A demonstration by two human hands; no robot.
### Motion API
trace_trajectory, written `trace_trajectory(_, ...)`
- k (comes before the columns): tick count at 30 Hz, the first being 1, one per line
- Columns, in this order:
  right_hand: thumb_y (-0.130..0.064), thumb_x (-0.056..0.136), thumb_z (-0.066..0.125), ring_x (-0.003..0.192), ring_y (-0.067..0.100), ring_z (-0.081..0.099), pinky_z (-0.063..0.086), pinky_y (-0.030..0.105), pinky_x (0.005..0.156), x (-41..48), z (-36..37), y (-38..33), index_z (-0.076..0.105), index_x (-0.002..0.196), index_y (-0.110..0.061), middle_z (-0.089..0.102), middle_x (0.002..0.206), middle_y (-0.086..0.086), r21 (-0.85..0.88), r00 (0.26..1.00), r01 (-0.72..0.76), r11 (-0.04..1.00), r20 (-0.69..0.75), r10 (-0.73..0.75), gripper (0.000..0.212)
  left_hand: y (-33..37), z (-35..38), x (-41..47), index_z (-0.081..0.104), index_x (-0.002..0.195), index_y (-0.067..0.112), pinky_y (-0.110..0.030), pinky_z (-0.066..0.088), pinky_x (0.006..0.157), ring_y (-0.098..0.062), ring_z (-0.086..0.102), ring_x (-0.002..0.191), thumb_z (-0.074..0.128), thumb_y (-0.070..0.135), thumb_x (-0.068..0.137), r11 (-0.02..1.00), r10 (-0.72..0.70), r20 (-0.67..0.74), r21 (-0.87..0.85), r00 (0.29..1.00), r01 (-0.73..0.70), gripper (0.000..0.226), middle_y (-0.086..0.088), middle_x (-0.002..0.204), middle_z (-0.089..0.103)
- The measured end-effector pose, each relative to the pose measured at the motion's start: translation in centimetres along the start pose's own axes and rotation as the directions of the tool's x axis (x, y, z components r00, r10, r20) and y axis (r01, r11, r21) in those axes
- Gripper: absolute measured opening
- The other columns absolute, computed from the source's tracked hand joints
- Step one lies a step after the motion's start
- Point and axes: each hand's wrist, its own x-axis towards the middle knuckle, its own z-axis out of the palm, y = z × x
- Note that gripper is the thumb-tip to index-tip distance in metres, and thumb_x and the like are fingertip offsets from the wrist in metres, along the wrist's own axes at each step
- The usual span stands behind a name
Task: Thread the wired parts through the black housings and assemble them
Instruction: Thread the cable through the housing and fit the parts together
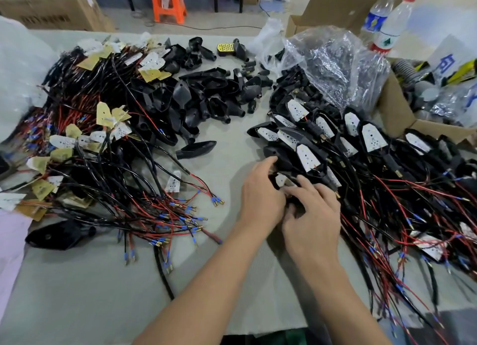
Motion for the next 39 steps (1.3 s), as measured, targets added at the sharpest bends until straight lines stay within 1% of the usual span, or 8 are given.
trace_trajectory(6,0.009,0.08,0.062,0.113,0.016,0.061,0.03,0.002,0.097,2.6,1.8,-4.2,0.078,0.106,-0.017,0.072,0.115,-0.001,0.201,0.982,-0.031,0.979,0.19,-0.008,0.04,-2.1,-6.0,1.4,0.066,0.131,0.036,-0.024,0.05,0.092,0.0,0.059,0.11,0.08,0.017,0.075,0.999,-0.046,-0.056,-0.018,0.997,0.045,0.06,0.018,0.125,0.065)
trace_trajectory(12,-0.022,0.092,0.065,0.107,0.027,0.065,0.047,0.03,0.087,5.0,8.7,-10.2,0.07,0.123,-0.023,0.074,0.111,0.003,0.145,0.836,0.022,0.989,0.54,-0.098,0.032,-4.5,-14.8,2.1,0.078,0.107,0.035,-0.001,0.04,0.075,0.007,0.063,0.081,0.075,0.014,0.08,0.985,-0.11,-0.331,0.087,0.937,0.146,0.034,0.026,0.092,0.069)
trace_trajectory(17,-0.031,0.093,0.063,0.095,0.034,0.065,0.053,0.036,0.077,6.0,12.8,-14.1,0.071,0.105,-0.019,0.072,0.098,0.008,0.083,0.768,0.073,0.994,0.631,-0.109,0.019,-5.6,-17.3,1.3,0.079,0.1,0.034,-0.002,0.041,0.069,0.014,0.062,0.076,0.068,0.014,0.087,0.97,-0.181,-0.372,0.085,0.911,0.228,0.025,0.027,0.083,0.068)
trace_trajectory(22,-0.018,0.097,0.054,0.098,0.022,0.065,0.044,0.028,0.079,7.3,12.1,-14.6,0.076,0.109,-0.02,0.075,0.106,0.002,0.155,0.874,0.07,0.985,0.467,-0.136,0.024,-6.2,-17.6,1.0,0.077,0.093,0.031,-0.024,0.057,0.08,0.003,0.069,0.078,0.072,0.028,0.09,0.955,-0.278,-0.32,0.008,0.906,0.296,0.007,0.019,0.081,0.074)
trace_trajectory(27,-0.014,0.09,0.061,0.057,0.007,0.056,0.039,0.022,0.062,10.0,7.8,-12.9,0.071,0.088,-0.022,0.063,0.06,-0.01,0.526,0.961,-0.268,0.807,0.2,0.189,0.013,-6.3,-16.7,2.0,0.065,0.131,0.023,-0.036,0.058,0.085,-0.011,0.072,0.083,0.068,0.026,0.088,0.915,-0.403,-0.267,-0.115,0.875,0.386,0.044,0.013,0.081,0.073)
trace_trajectory(31,-0.004,0.088,0.057,0.05,0.011,0.045,0.036,0.022,0.051,10.9,4.5,-10.9,0.069,0.087,-0.015,0.058,0.055,0.0,0.72,0.912,-0.411,0.56,0.315,0.264,0.016,-5.8,-16.6,3.1,0.071,0.124,0.025,-0.038,0.061,0.082,-0.013,0.074,0.076,0.067,0.026,0.088,0.933,-0.361,-0.266,-0.093,0.894,0.349,0.036,0.016,0.075,0.072)
trace_trajectory(35,-0.002,0.094,0.054,0.044,0.013,0.045,0.036,0.018,0.043,10.2,2.8,-9.2,0.065,0.088,-0.012,0.065,0.063,0.006,0.709,0.873,-0.471,0.525,0.46,0.162,0.016,-4.6,-14.9,4.0,0.078,0.102,0.036,-0.031,0.059,0.084,0.002,0.069,0.079,0.068,0.027,0.085,0.963,-0.263,-0.219,-0.12,0.94,0.241,0.022,0.019,0.084,0.075)
trace_trajectory(39,0.0,0.097,0.051,0.047,0.016,0.052,0.039,0.021,0.043,9.2,2.2,-8.2,0.061,0.09,-0.011,0.068,0.068,0.008,0.691,0.839,-0.514,0.508,0.529,0.128,0.016,-5.2,-14.2,5.3,0.072,0.125,0.025,-0.033,0.048,0.101,-0.013,0.061,0.112,0.06,0.015,0.094,0.934,-0.037,-0.289,0.33,0.957,0.136,0.035,0.008,0.117,0.072)
